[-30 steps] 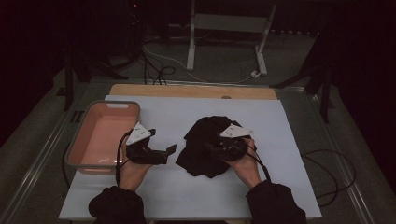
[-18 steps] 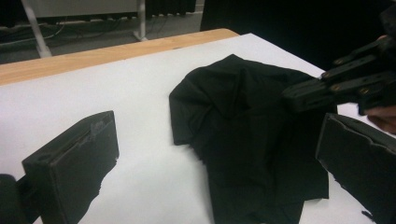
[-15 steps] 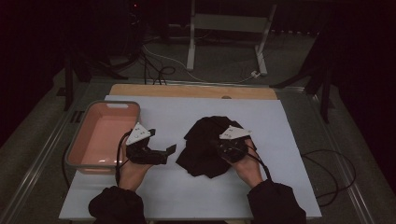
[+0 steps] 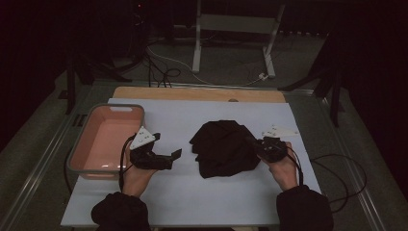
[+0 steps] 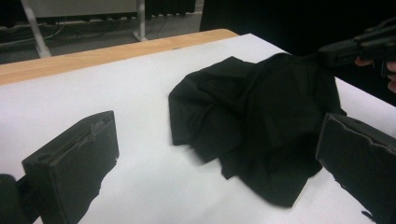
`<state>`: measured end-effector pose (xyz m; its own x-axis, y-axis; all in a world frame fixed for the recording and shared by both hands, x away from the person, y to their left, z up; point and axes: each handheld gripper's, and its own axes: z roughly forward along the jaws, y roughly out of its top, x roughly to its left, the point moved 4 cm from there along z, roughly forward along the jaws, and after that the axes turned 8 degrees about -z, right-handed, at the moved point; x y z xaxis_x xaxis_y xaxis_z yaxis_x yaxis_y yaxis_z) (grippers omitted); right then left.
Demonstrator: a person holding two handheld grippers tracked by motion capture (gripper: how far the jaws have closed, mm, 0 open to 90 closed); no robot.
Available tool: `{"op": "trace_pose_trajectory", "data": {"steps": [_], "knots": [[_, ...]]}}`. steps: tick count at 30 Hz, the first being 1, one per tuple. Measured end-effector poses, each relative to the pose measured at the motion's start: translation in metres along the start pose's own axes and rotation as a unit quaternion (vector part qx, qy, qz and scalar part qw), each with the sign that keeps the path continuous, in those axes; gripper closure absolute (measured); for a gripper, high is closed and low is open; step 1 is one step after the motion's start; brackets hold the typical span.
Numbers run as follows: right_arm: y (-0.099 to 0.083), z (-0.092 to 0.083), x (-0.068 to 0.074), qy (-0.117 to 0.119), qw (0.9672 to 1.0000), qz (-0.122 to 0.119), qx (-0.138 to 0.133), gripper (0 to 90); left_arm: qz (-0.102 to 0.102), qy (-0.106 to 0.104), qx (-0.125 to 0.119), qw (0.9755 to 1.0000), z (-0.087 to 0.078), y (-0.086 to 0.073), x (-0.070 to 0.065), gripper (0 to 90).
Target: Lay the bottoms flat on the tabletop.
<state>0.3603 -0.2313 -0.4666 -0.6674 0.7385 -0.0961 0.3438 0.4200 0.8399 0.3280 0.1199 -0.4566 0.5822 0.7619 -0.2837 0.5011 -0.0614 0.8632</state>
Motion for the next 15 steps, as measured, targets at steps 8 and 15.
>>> {"op": "trace_pose_trajectory", "data": {"steps": [8, 15], "knots": [[-0.009, -0.013, -0.024, -0.027, 0.9992, 0.030, -0.003, 88.6, 0.000, -0.001, -0.001, 1.0000, 0.000, 0.000, 0.000, 0.0], [-0.023, -0.021, -0.047, -0.073, 0.9955, 0.059, 0.011, 88.5, 0.000, -0.001, -0.002, 1.0000, -0.001, 0.001, -0.001, 0.0]]}}
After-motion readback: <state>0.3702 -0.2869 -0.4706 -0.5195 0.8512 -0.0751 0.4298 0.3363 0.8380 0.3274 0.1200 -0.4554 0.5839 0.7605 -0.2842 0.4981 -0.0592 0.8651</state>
